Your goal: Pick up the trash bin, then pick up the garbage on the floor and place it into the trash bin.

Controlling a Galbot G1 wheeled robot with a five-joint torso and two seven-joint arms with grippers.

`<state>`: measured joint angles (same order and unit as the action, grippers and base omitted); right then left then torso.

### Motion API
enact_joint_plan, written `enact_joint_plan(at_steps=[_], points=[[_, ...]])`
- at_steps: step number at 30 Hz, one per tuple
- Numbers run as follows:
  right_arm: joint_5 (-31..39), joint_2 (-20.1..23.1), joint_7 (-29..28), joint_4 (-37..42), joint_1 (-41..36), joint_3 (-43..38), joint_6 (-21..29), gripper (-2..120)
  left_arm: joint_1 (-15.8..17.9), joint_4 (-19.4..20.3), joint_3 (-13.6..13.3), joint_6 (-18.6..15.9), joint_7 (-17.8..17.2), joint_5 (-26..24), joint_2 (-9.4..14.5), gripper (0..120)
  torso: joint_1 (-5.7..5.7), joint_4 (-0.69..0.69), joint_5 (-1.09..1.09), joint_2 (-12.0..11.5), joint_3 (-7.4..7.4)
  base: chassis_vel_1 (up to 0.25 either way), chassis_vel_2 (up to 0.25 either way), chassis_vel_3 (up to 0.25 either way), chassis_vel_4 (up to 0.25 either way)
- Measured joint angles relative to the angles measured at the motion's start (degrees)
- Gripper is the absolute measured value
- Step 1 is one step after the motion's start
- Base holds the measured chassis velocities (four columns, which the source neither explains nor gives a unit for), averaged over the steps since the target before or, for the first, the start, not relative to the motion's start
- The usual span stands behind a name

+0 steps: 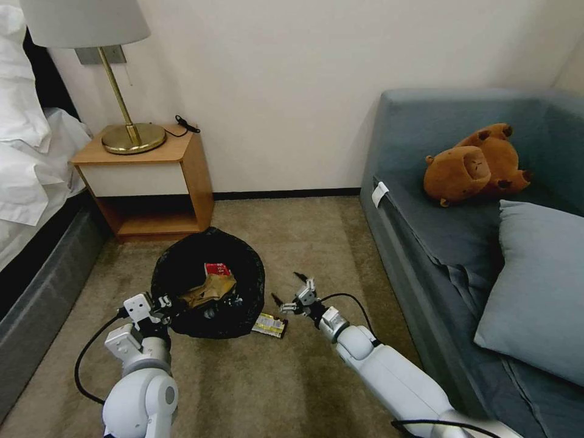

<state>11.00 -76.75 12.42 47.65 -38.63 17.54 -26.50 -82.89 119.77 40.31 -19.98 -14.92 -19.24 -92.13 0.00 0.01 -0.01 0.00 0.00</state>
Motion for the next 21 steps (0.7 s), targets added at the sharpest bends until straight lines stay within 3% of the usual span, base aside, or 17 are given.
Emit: enact_joint_plan(at_steps=[7, 17, 21], points=[[-0.66, -2.83, 3.57, -7.11, 2.61, 0.89, -1.88, 100, 1.46, -0.84, -0.62, -0.49, -0.67, 0.81, 0.09, 1, 0.0, -0.01, 0.0, 0.0, 0.0, 0.0, 0.0, 0.0, 0.0], [-2.74, -6.52, 13.16, -16.45, 6.1, 1.12, -3.48, 100, 2.07, -2.82, -1.07, 0.47, -0.04, 1.86, -0.04, 1, 0.0, -0.01, 0.0, 0.0, 0.0, 0.0, 0.0, 0.0, 0.0], [-3.11, -7.56, 13.99, -18.46, 6.74, 0.93, -3.57, 100, 2.07, -2.99, -1.04, 0.62, 0.03, 1.86, -0.04, 1, 0.0, -0.01, 0.0, 0.0, 0.0, 0.0, 0.0, 0.0, 0.0]])
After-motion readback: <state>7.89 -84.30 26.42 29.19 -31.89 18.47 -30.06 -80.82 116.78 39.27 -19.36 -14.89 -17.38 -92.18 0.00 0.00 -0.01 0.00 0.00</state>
